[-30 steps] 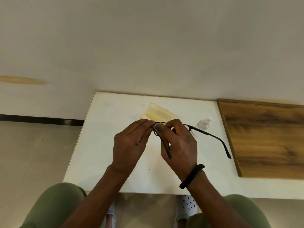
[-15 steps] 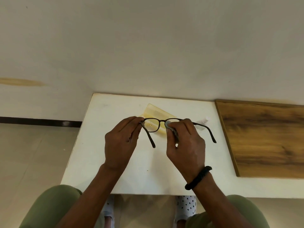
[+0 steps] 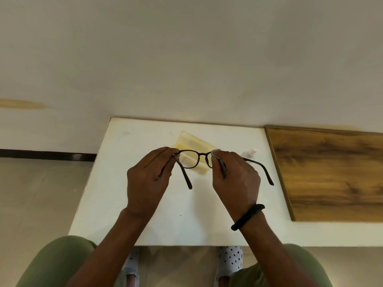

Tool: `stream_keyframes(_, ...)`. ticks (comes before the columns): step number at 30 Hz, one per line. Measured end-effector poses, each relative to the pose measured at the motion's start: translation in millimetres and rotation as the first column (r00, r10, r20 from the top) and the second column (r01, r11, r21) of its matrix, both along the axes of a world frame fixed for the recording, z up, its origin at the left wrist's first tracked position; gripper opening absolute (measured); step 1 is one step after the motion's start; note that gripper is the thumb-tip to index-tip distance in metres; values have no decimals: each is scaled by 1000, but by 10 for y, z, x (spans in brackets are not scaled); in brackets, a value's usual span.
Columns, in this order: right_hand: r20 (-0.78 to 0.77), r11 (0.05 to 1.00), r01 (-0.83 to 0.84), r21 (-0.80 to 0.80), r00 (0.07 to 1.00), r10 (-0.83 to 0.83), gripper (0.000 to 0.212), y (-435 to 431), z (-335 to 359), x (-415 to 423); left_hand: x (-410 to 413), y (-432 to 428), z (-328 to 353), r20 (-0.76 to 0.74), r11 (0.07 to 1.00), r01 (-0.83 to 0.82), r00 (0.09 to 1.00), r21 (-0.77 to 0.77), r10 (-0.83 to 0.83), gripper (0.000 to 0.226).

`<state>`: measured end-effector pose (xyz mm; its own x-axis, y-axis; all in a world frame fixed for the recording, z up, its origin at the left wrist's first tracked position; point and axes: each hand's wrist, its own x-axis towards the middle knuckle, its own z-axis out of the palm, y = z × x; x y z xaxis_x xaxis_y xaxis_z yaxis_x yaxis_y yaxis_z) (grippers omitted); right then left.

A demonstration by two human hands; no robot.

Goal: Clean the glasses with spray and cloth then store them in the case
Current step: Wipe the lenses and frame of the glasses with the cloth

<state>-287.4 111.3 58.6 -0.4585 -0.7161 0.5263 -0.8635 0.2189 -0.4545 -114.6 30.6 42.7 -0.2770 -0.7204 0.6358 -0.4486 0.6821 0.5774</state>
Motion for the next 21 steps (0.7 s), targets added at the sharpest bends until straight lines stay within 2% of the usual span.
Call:
stream_keyframes(7,36,989,-140,49,990,139,14,40,-32,11,22,-25,2,-26,999,-9,1000,40,10,17)
stream_keyframes(15,-55,973,55,223,998,-44,10,54,-34,-1,12,-31,-17,-12,999,-35,999,25,36,16)
stream_keyframes(21,-31,980,96,173,995,-92,15,38,2,-14,23,-32,-24,24,998,-47,999,34,46,17)
